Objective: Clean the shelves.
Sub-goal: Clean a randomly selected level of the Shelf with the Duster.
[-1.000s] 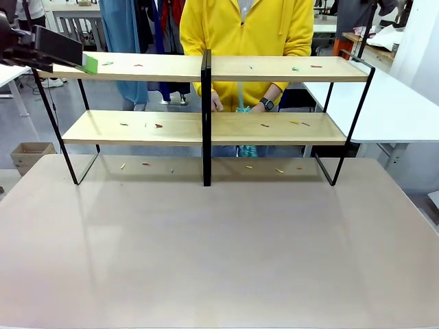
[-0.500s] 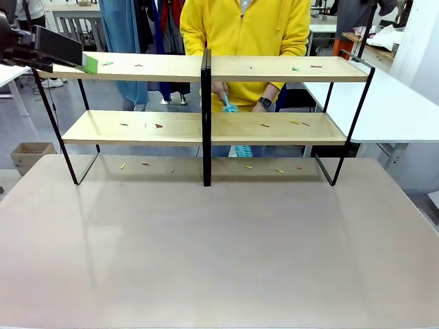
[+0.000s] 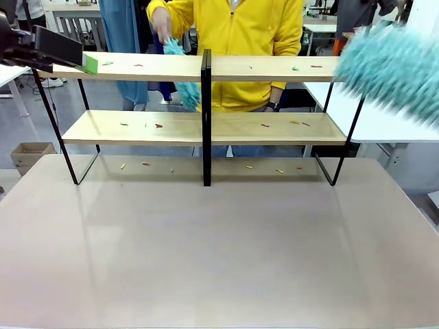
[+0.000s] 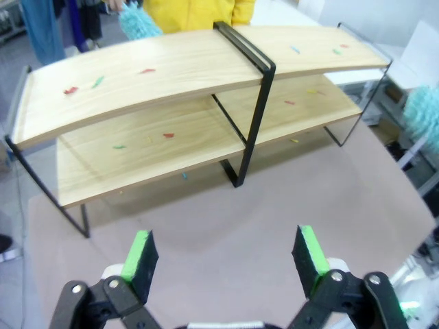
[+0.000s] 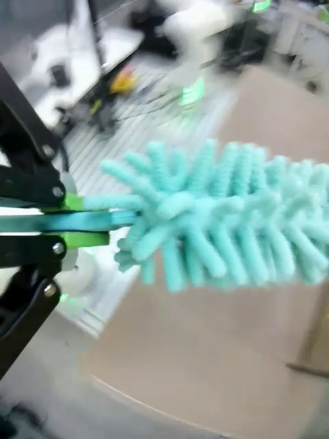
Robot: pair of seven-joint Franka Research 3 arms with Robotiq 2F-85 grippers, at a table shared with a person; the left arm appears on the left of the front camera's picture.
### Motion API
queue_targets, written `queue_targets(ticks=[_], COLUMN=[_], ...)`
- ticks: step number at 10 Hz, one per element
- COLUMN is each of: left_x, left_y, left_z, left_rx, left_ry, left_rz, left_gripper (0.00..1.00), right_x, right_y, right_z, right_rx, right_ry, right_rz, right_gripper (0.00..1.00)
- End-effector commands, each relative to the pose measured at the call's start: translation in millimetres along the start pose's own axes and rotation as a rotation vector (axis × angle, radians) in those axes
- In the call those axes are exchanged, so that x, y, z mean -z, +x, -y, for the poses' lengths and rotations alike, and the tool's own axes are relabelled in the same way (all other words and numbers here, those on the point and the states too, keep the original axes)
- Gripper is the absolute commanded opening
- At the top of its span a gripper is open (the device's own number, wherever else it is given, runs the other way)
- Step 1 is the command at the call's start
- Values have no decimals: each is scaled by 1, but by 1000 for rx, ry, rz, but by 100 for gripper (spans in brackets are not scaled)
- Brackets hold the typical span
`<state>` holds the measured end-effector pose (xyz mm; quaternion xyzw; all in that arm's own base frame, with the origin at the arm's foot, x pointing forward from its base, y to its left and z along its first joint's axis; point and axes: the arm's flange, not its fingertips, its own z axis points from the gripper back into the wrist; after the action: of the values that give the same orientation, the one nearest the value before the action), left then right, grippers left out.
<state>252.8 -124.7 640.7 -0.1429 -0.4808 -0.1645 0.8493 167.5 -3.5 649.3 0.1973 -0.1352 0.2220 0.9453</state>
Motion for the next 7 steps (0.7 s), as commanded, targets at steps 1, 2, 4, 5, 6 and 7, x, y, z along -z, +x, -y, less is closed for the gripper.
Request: queue_targets(ticks=[1, 2, 4, 5, 6, 7], left_x=[0, 0, 0, 0, 0, 0], left_y=[0, 0, 0, 0, 0, 0], left_z=[-1, -1, -1, -1, -1, -1], left_rx=[-2, -2, -2, -2, -2, -2], left_ry=[3, 3, 3, 3, 3, 3], left_rz=[2, 2, 2, 2, 2, 2], left_gripper=[100, 100, 100, 100, 100, 100], right_x=[45, 68, 63, 63, 63, 73], right_y=[-1, 2, -4, -4, -4, -4], right_z=[-33, -50, -40, -40, -40, -47], right_rx=[-130, -165, -131, -131, -131, -162], right_ry=[-12, 20, -11, -11, -11, -3], right_rz=[2, 41, -58, -58, -58, -26], right_gripper=[12, 12, 12, 12, 12, 12])
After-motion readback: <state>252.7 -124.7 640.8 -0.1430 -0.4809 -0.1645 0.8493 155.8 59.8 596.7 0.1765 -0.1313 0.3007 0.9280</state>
